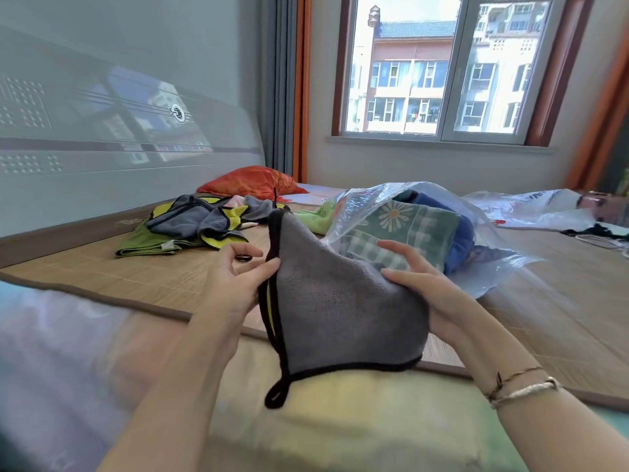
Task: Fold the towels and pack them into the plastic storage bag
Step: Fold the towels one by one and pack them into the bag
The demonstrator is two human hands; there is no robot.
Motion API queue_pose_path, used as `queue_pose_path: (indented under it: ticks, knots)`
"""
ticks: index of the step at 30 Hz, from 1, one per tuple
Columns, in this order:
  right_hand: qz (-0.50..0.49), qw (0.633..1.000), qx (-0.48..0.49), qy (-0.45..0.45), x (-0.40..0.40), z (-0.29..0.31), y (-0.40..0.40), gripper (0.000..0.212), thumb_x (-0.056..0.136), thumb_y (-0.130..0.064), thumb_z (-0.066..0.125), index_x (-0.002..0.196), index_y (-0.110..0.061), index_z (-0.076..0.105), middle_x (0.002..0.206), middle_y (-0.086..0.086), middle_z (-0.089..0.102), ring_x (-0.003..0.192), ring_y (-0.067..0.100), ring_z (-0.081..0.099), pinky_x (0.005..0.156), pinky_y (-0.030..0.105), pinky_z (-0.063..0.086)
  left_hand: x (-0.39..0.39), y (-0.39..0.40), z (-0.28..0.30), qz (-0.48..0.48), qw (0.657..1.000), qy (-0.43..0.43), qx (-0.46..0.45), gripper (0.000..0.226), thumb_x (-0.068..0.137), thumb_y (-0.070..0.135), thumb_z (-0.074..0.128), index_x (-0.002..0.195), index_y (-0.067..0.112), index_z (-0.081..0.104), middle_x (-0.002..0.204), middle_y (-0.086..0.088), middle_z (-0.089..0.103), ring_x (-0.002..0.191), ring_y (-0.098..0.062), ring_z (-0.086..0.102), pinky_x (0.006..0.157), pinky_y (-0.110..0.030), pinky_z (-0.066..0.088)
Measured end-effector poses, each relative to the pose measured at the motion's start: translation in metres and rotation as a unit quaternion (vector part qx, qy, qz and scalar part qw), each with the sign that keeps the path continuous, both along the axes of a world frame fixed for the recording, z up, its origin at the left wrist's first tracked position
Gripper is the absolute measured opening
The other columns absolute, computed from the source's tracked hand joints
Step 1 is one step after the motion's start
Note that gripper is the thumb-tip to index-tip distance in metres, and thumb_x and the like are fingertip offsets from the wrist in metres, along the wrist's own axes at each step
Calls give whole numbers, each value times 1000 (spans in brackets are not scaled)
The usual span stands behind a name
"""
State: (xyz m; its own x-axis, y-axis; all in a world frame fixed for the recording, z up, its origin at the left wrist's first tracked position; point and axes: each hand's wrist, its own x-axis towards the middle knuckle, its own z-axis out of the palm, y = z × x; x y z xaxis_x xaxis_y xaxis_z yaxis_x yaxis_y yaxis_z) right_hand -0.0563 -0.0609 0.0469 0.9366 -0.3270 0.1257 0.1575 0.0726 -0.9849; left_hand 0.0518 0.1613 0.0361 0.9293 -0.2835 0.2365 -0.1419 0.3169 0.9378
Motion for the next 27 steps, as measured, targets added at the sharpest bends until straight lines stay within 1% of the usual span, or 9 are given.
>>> queue_pose_path:
  ticks: [6,9,11,13,15,18,20,24,27]
  knots:
    - [-40,996,23,-71,-4,11,-7,41,91,11,43,103,-16,70,91,6,68,87,18,58,74,30,48,-9,2,5,83,994,-64,33,32,90,0,56,73,24,67,79,6,67,80,-16,59,78,-36,47]
    - [-48,995,-61,-59,-8,19,-2,48,87,16,41,104,-17,73,106,9,65,100,20,57,79,30,47,-19,2,11,21,994,-88,54,30,90,6,60,100,32,73,108,4,69,99,-14,63,89,-32,50]
    - [-50,988,-140,-40,-12,24,3,50,84,15,47,108,-21,72,117,6,62,108,19,56,88,30,49,-25,4,16,-14,979,-131,157,49,79,18,76,122,35,60,123,3,59,109,-14,59,96,-33,48]
    - [-64,960,-272,0,-17,26,8,49,81,8,60,114,-28,68,122,0,58,114,16,54,98,31,47,-31,2,18,11,928,-186,323,80,68,22,84,136,36,45,130,4,39,116,-14,47,99,-29,40]
    - [-75,907,-410,54,-20,27,11,50,78,-3,69,119,-31,62,123,2,50,112,18,51,95,29,46,-39,-3,19,51,873,-237,424,88,69,17,83,141,34,37,127,1,28,116,-18,43,96,-26,37]
    - [-92,809,-573,99,-27,26,10,37,77,-12,71,110,-23,61,107,4,40,98,20,49,85,26,43,-40,-5,17,88,855,-275,431,61,73,14,79,128,28,55,114,0,34,97,-14,45,80,-15,31]
    - [-120,771,-620,82,-36,29,8,11,77,-13,68,84,-20,62,95,2,44,93,22,51,76,27,41,-37,-2,18,95,860,-288,409,30,77,20,77,105,26,69,103,-1,41,89,-10,44,70,-16,27]
    - [-185,791,-581,49,-57,36,-12,29,83,-21,67,59,-32,55,80,-4,46,76,13,51,59,13,31,-34,-5,24,83,876,-300,368,9,75,38,76,78,33,70,108,3,51,104,-15,50,90,-31,39]
    - [-220,793,-562,83,-59,41,-36,28,86,-30,64,59,-31,56,65,-10,51,67,13,53,59,24,37,-31,-28,39,-5,919,-241,311,11,75,36,77,83,29,74,100,5,69,99,-14,62,93,-39,48]
